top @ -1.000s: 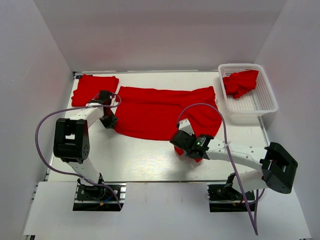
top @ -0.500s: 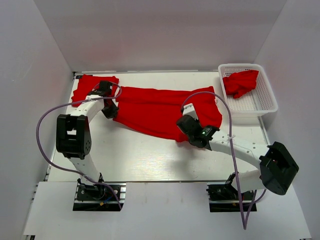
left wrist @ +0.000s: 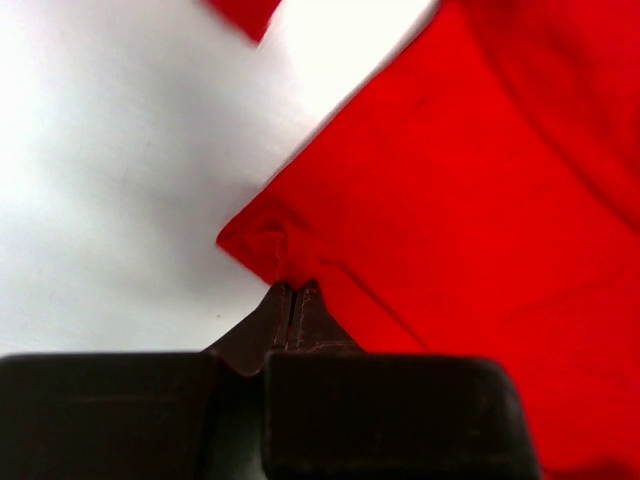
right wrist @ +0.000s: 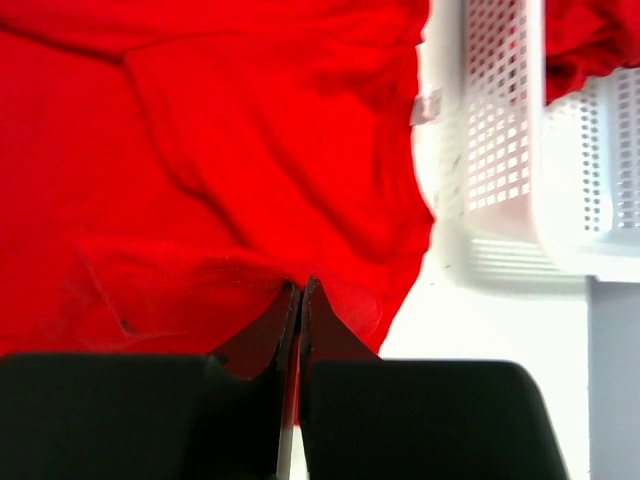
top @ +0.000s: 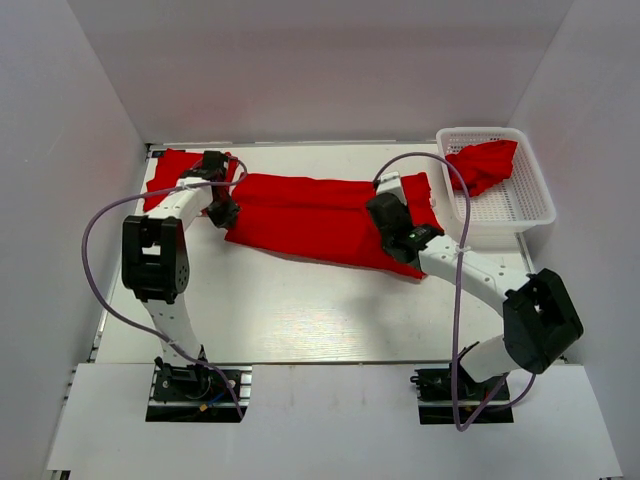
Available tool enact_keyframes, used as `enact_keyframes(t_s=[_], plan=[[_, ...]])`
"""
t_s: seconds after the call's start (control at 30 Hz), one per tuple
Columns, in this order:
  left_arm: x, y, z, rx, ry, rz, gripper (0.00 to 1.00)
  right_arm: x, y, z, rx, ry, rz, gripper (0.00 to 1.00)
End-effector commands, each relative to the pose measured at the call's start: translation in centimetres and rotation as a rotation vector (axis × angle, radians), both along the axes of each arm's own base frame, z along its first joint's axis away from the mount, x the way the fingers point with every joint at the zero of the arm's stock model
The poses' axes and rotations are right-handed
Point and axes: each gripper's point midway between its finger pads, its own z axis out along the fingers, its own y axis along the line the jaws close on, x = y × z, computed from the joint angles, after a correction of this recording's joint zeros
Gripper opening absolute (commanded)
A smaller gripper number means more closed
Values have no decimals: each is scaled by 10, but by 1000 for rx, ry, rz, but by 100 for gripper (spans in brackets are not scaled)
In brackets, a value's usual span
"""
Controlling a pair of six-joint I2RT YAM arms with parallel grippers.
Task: Fold and stack the t-shirts
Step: Fold the other side of the tshirt into a rectangle
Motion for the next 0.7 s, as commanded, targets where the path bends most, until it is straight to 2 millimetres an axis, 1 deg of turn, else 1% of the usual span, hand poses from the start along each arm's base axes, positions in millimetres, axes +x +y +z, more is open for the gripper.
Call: enact_keyframes(t_s=[0.0,0.03,0.07,0.1,0.13,0.17,0.33,0.37,0.4,0.47,0.5,0.53,0.57,0.6,0.63,0.67], plan=[[23,5,20,36,-55,-20,0,24,-7,28,-2,-97,-42,0],[25,5,19,37,-49,-20,0,28,-9,33,1,-111,-49,0],[26,5,12,43,-26,-32,0,33,-8,40,4,-137,-50,0],[28,7,11,57,-19,-27,0,35,-13,41,-4,-134,-59,0],[31,8,14,61,-21,-37,0,40,-14,43,5,-151,-68,0],[31,8,10,61,-12,-37,0,42,-17,46,-15,-151,-59,0],[42,2,7,41,-30,-54,0,66,-14,61,-7,-193,-36,0],[47,2,11,39,-49,-54,0,71,-15,60,-17,-190,-32,0],[50,2,11,39,-53,-54,0,75,-14,64,-20,-197,-28,0],[53,2,10,44,-54,-65,0,82,-18,62,-32,-188,-29,0],[62,-2,13,30,-80,-70,0,84,-21,60,-38,-183,-33,0],[65,-1,17,36,-90,-86,0,86,-21,62,-34,-187,-32,0],[71,-3,13,28,-93,-90,0,89,-22,58,-40,-174,-25,0],[76,-4,18,27,-102,-90,0,91,-23,58,-39,-175,-30,0],[79,-3,18,35,-107,-86,0,93,-23,57,-43,-171,-27,0],[79,-3,21,35,-107,-86,0,94,-24,58,-38,-173,-28,0]])
